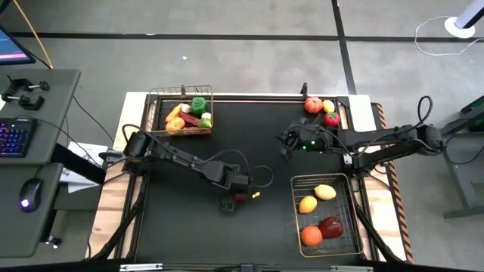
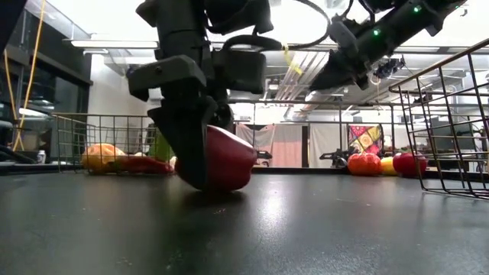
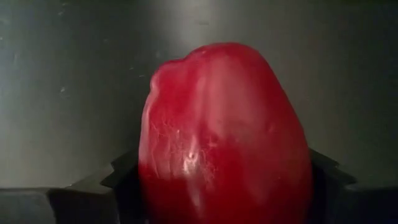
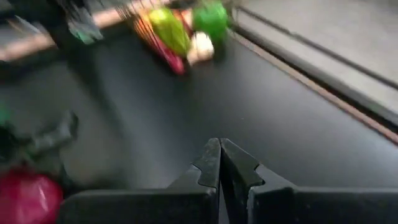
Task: Sort produce into baskets
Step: Put the red apple into the bottom wire basket
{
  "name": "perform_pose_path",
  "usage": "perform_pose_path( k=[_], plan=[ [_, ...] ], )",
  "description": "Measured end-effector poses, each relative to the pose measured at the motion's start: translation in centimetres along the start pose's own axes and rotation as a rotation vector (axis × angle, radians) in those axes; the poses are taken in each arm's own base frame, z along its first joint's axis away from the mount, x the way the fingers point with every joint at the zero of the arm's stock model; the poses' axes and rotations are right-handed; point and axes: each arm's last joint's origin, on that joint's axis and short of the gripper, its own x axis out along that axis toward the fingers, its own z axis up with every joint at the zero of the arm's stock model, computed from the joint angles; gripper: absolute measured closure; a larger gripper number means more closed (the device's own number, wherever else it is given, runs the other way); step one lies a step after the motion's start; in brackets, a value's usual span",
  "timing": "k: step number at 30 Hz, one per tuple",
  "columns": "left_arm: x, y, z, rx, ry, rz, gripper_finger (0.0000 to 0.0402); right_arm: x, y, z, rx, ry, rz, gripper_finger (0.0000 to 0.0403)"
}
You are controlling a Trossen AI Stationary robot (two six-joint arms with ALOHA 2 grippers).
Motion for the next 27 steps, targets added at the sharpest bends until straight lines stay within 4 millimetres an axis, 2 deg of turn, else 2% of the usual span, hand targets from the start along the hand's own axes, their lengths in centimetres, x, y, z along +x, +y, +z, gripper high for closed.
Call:
perform_pose_path(
  k=[5, 11, 14, 18, 22, 25, 27],
  plan=[
    [-1.0, -1.2, 0.9, 0.066, -0.123, -0.013, 0.0127, -1.2, 1.4, 2.0, -0.035, -0.191, 0.182, 0.0403],
    [-2.3, -3.2, 3.8, 0.257, -0.477, -0.019, 0.0127, -5.0, 2.7, 3.0, -0.112, -0.348, 0.246, 0.0403],
    [-2.2, -3.6, 4.9, 0.314, -0.676, -0.011, 0.0127, -6.7, 3.5, 2.9, -0.149, -0.39, 0.259, 0.0403],
    [-2.4, -3.2, 5.9, 0.35, -0.9, 0.034, 0.0127, -8.2, 4.5, 2.6, -0.208, -0.43, 0.273, 0.0403],
    [-4.7, -2.3, 7.6, 0.363, -1.12, 0.1, 0.0127, -9.0, 5.1, 2.3, -0.243, -0.452, 0.25, 0.0403],
    [-6.0, -1.1, 8.8, 0.353, -1.169, 0.137, 0.0127, -9.3, 5.3, 2.2, -0.244, -0.46, 0.223, 0.0403],
    [-6.2, -0.1, 9.5, 0.312, -1.184, 0.142, 0.0127, -9.3, 5.3, 2.2, -0.245, -0.462, 0.21, 0.0403]
  ],
)
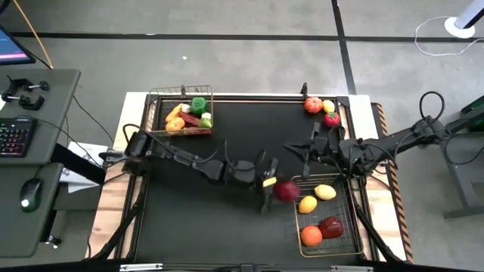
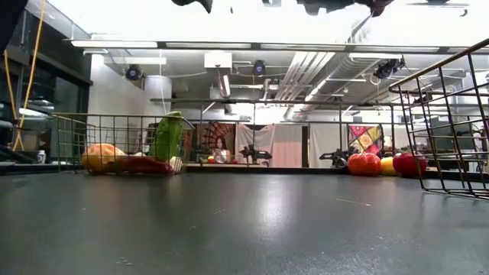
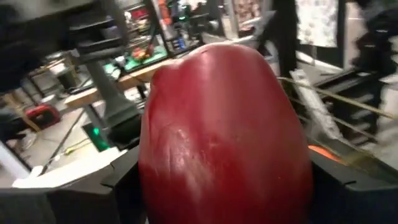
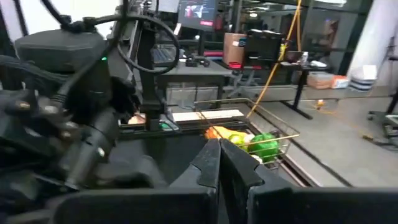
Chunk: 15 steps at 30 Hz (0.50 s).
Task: Sort produce into baskets
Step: Put the red apple into the bottom wire basket
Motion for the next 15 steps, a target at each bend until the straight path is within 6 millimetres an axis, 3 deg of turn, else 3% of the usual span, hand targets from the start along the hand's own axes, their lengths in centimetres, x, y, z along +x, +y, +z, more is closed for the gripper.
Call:
perform_pose_path(
  k=[4, 9, 15],
  plan=[
    [1.7, 1.0, -1.5, -0.042, 0.034, -0.025, 0.0127, 0.0, 0.0, 0.0, -0.013, -0.002, -0.016, 0.0403],
    [4.4, 0.3, -3.7, -0.025, 0.114, -0.079, 0.0117, 0.0, 0.0, 0.1, -0.01, -0.006, -0.016, 0.0403],
    [7.0, -0.3, -2.1, 0.036, 0.097, -0.098, 0.0113, 0.0, 0.0, 0.0, -0.015, 0.0, -0.016, 0.0403]
  ],
)
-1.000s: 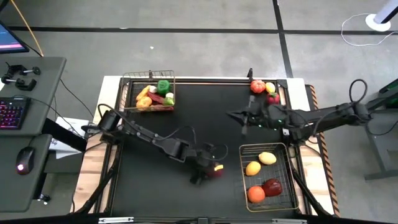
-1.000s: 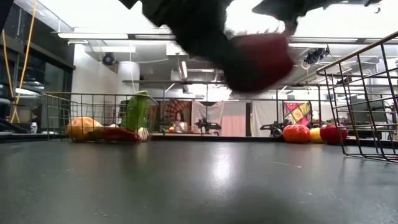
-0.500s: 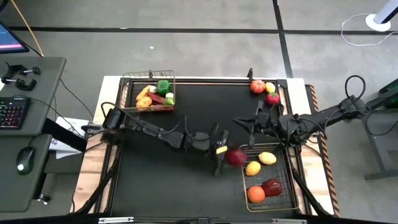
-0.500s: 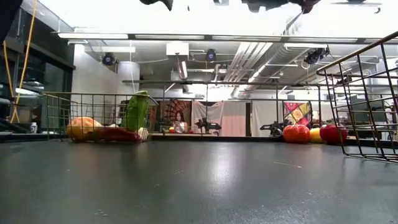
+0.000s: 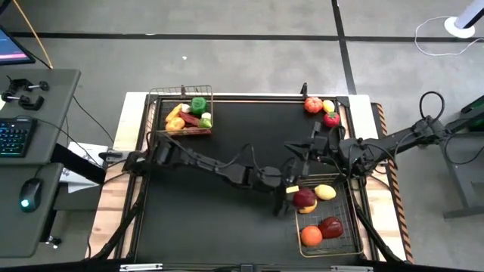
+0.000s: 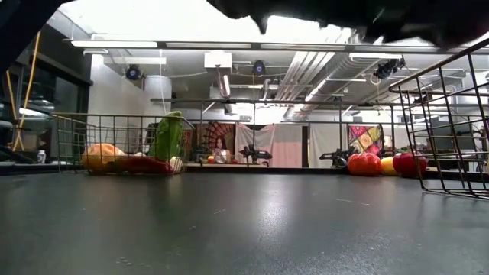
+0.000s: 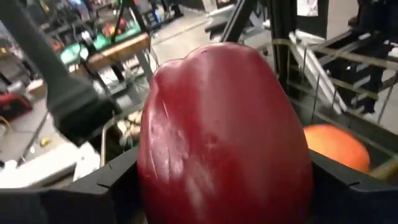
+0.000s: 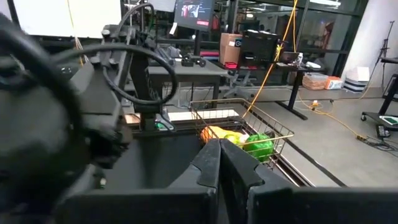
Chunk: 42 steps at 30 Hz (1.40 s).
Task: Sort produce into baskets
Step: Put the red apple into the bottom wire basket, then put the red tomato into the bottom wire basket
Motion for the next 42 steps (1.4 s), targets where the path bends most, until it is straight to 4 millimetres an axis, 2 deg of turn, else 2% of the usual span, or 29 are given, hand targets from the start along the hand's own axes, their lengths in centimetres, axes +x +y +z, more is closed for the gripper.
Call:
perform_pose_path(
  k=[5, 10, 15, 18, 25, 30, 34, 37, 42],
  plan=[
    [0.5, 0.1, 1.2, 0.016, -0.023, 0.04, 0.0112, 0.0, 0.0, -0.1, -0.004, 0.006, 0.0, 0.0403],
    [0.6, 0.4, 0.8, 0.014, 0.013, 0.102, 0.0111, -0.2, -0.2, 0.0, -0.008, 0.012, 0.001, 0.0403],
    [0.5, 0.8, 0.6, 0.007, 0.012, 0.09, 0.0107, -0.6, -0.4, 0.2, 0.007, 0.006, 0.0, 0.0403],
    [0.5, 0.9, 0.5, -0.008, 0.012, 0.092, 0.0089, -0.6, -0.4, 0.1, 0.004, 0.01, 0.0, 0.0403],
    [0.5, 0.9, 0.4, -0.005, 0.024, 0.087, 0.001, -0.6, -0.4, 0.1, 0.0, 0.014, 0.001, 0.0403],
    [0.4, 1.0, 0.2, -0.008, 0.077, 0.125, 0.0009, -0.6, -0.4, 0.1, -0.001, 0.016, 0.001, 0.0403],
    [-1.2, 0.7, 0.2, 0.002, 0.302, 0.119, 0.0009, -0.6, -0.4, -0.1, -0.014, 0.034, 0.002, 0.0403],
    [-3.4, 0.4, 0.6, -0.049, 0.483, 0.011, 0.0009, -0.5, -0.5, -0.4, -0.038, 0.058, -0.021, 0.0403],
    [-6.7, -0.9, -0.9, -0.231, 0.656, -0.167, 0.0009, -0.3, -1.9, -0.5, -0.047, 0.075, -0.321, 0.0403]
  ],
)
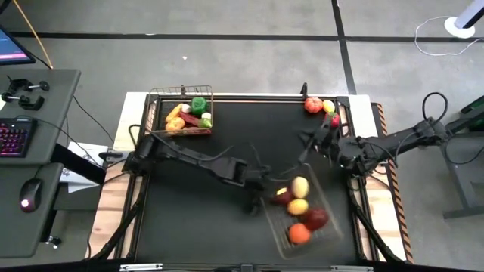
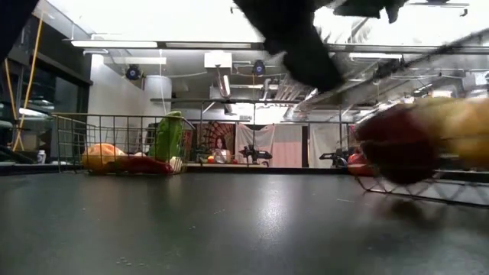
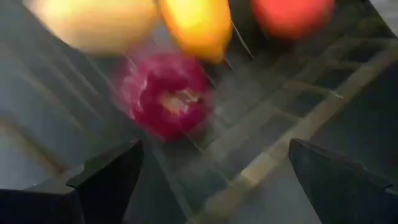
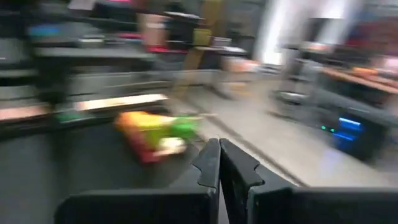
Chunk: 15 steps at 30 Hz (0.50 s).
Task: Sort produce into baskets
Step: Put the red tomato into the bottom wire basket
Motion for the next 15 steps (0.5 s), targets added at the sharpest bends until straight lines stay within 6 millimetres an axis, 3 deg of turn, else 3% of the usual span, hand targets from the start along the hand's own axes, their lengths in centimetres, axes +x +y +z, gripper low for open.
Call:
perform_pose_path(
  k=[4, 6, 9, 15],
  plan=[
    [-0.8, -0.8, -2.3, 0.014, -0.088, 0.087, 0.0009, 0.8, -1.4, 0.0, 0.023, 0.011, -0.186, 0.0403],
    [-2.3, -0.5, -2.0, 0.042, -0.195, 0.224, 0.0009, 1.1, -1.7, 0.0, 0.044, 0.009, -0.174, 0.0403],
    [-4.3, 0.6, -1.4, 0.046, -0.265, 0.261, 0.0009, 1.3, -1.9, 0.0, 0.07, 0.004, -0.143, 0.0403],
    [-4.6, 1.8, -1.5, 0.052, -0.278, 0.261, 0.0009, 1.5, -2.2, 0.0, 0.075, 0.004, -0.16, 0.0403]
  ],
)
